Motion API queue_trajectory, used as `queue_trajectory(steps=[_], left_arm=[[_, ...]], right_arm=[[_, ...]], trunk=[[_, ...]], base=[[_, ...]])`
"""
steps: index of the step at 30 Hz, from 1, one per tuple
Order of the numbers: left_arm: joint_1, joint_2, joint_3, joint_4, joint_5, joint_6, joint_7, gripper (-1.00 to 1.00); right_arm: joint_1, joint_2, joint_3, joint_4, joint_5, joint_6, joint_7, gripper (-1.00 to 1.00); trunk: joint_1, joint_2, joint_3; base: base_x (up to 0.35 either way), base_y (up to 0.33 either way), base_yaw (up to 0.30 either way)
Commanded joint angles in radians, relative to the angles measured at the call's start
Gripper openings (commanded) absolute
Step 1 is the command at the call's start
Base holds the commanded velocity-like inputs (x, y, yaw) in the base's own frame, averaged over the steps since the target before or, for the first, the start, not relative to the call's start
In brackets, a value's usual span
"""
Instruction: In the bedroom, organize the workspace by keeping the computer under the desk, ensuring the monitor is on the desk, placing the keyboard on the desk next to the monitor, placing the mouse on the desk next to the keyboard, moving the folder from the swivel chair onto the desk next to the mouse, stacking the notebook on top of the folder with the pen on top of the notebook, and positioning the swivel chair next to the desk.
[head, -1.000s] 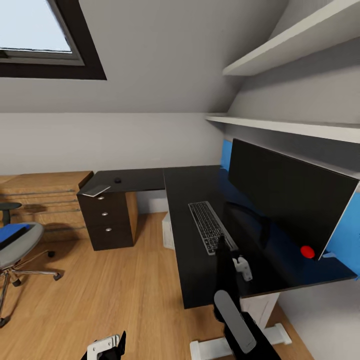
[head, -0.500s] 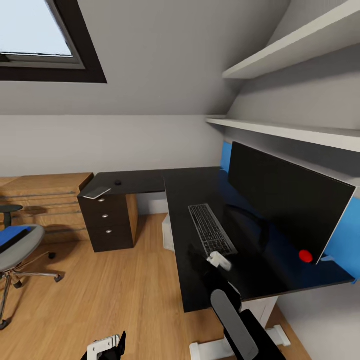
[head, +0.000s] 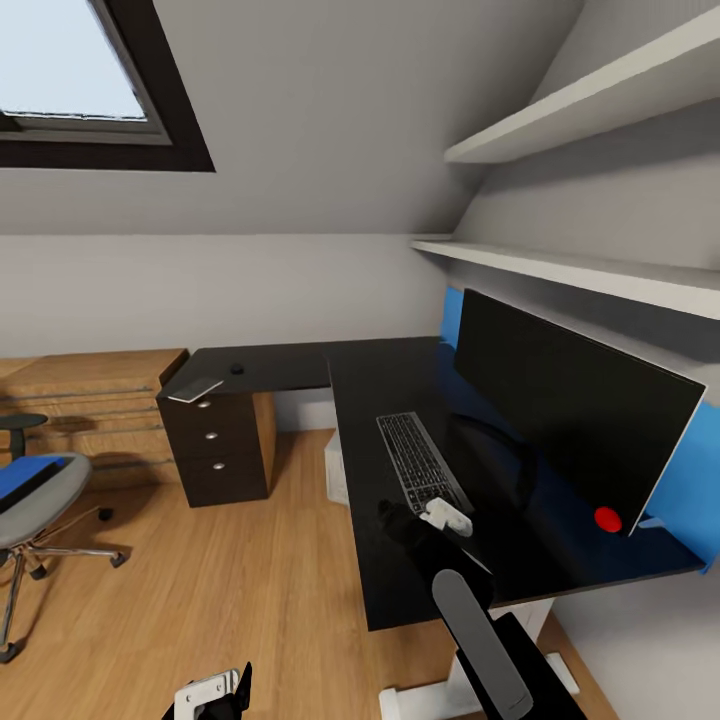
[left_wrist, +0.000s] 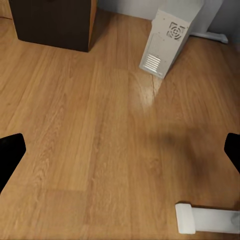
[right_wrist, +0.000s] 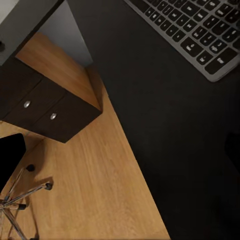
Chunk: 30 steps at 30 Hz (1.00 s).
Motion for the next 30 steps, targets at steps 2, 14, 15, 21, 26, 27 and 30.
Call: queue_trajectory(steps=[2, 14, 15, 21, 26, 27, 30], left_arm=[[0.0, 0.002, -0.006, -0.001, 0.006, -0.005, 0.008, 1.0], [0.0, 0.003, -0.005, 0.019, 0.007, -0.003, 0.006, 1.0], [0.0, 0.003, -0.004, 0.019, 0.007, -0.003, 0.006, 1.0], [0.0, 0.008, 0.008, 0.029, 0.007, -0.003, 0.008, 1.0], [0.0, 0.008, 0.015, 0.03, 0.007, -0.003, 0.008, 1.0], [0.0, 0.008, 0.016, 0.03, 0.007, -0.003, 0.008, 1.0], [0.0, 0.008, 0.016, 0.03, 0.007, -0.003, 0.008, 1.0]], right_arm=[[-0.001, -0.001, -0.003, -0.003, -0.004, 0.003, -0.007, 1.0], [-0.001, 0.007, 0.016, -0.003, 0.005, -0.004, -0.011, 1.0], [-0.001, 0.008, 0.018, -0.001, 0.006, -0.004, -0.012, 1.0], [-0.001, 0.009, 0.069, 0.0, 0.039, -0.005, -0.013, 1.0], [-0.001, 0.009, 0.07, 0.002, 0.042, -0.005, -0.013, 1.0], [-0.001, 0.009, 0.07, 0.002, 0.042, -0.005, -0.013, 1.0], [-0.001, 0.009, 0.07, 0.003, 0.043, -0.005, -0.012, 1.0]], trunk=[[0.0, -0.001, -0.001], [0.0, -0.001, -0.001], [0.0, -0.001, -0.001], [0.0, -0.001, -0.001], [0.0, -0.001, -0.001], [0.0, -0.001, -0.001], [0.0, -0.001, -0.001]], base=[[0.0, 0.0, 0.0], [0.033, 0.146, 0.085], [0.073, 0.289, 0.201], [0.122, 0.289, 0.278], [0.15, 0.284, 0.278], [0.164, 0.276, 0.278], [0.18, 0.273, 0.278]])
